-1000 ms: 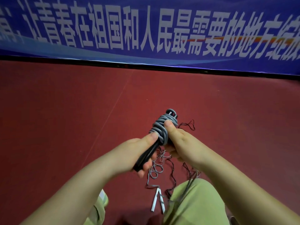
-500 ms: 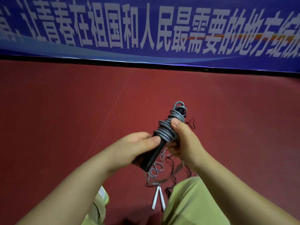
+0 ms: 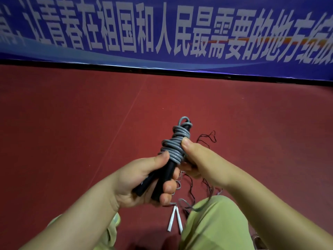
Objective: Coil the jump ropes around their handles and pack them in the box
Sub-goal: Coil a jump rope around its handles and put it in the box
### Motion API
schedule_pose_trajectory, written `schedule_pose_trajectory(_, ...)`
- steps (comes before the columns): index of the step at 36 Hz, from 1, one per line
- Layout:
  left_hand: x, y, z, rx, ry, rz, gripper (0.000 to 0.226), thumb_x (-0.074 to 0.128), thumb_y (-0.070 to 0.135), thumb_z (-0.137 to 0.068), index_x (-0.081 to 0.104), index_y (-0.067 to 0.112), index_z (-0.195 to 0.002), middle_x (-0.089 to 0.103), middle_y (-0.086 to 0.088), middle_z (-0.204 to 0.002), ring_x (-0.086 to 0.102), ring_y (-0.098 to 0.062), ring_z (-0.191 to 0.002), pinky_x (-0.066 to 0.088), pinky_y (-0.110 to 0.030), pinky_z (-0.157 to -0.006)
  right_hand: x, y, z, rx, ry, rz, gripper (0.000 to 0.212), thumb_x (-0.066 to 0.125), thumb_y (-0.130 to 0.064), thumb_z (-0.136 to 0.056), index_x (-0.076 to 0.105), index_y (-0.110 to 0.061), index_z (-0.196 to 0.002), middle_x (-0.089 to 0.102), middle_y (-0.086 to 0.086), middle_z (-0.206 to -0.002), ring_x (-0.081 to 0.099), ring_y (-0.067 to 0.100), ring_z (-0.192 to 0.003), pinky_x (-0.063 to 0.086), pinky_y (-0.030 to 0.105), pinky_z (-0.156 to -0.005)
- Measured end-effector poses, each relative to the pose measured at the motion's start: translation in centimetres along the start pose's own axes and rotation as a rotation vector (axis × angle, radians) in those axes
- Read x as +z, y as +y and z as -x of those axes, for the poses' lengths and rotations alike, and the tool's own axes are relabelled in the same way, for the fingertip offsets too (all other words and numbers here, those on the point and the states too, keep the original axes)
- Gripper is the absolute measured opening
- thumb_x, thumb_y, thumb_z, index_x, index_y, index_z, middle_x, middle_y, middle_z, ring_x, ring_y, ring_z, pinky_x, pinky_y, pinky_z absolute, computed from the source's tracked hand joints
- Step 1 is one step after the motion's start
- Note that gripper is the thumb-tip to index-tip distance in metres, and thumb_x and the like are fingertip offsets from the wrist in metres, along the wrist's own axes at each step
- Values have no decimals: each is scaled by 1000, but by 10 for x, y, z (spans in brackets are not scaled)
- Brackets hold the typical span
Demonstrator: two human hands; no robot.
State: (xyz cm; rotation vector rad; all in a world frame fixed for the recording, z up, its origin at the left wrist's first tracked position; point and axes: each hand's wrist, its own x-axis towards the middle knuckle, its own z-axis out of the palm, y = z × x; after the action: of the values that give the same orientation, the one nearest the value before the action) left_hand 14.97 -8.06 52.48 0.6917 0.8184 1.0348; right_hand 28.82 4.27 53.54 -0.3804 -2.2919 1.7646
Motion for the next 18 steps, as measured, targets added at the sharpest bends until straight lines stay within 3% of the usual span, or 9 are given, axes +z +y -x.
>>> schedule_pose_trajectory(3, 8, 0, -1, 8, 167, 1, 41, 60, 52, -68, 66, 12, -66, 51, -6, -54, 50, -17, -42, 44, -21, -44, -1, 1, 0, 41, -16, 64, 47, 25, -59, -90, 35, -19, -69, 23, 1, -61, 16, 10, -50, 17, 21, -44)
schedule_pose_trajectory(6, 8, -2, -2, 23, 271, -111, 44, 61, 54, -77, 59, 10, -74, 53, -4, -54, 52, -17, -43, 39, -19, -42, -1, 0, -1, 68, 0, 141, 50, 24, -62, -89, 35, -17, -69, 21, 1, -60, 15, 13, -51, 16, 23, -45)
schedule_pose_trajectory(9, 4, -2, -3, 32, 332, -242, 43, 56, 54, -76, 55, 11, -79, 57, -3, -57, 56, -17, -45, 32, -17, -40, -2, 1, -2, 93, 28, 213, 61, 23, -70, -90, 37, -13, -71, 22, -1, -58, 16, 13, -50, 16, 26, -46)
schedule_pose_trajectory(12, 1, 0, -3, 60, 358, -314, 43, 55, 54, -78, 53, 11, -80, 58, -4, -58, 58, -18, -47, 26, -17, -37, -1, -1, -3, 109, 56, 244, 56, 26, -68, -83, 36, -18, -62, 25, -2, -54, 18, 12, -46, 19, 24, -44)
schedule_pose_trajectory(18, 7, 12, -3, 124, 507, -555, 34, 52, 44, -83, 54, 10, -81, 62, -4, -58, 62, -20, -51, 41, -17, -40, 0, -3, -4, 150, 156, 292, 59, 28, -64, -88, 36, -16, -53, 28, -8, -42, 22, 9, -39, 22, 16, -40)
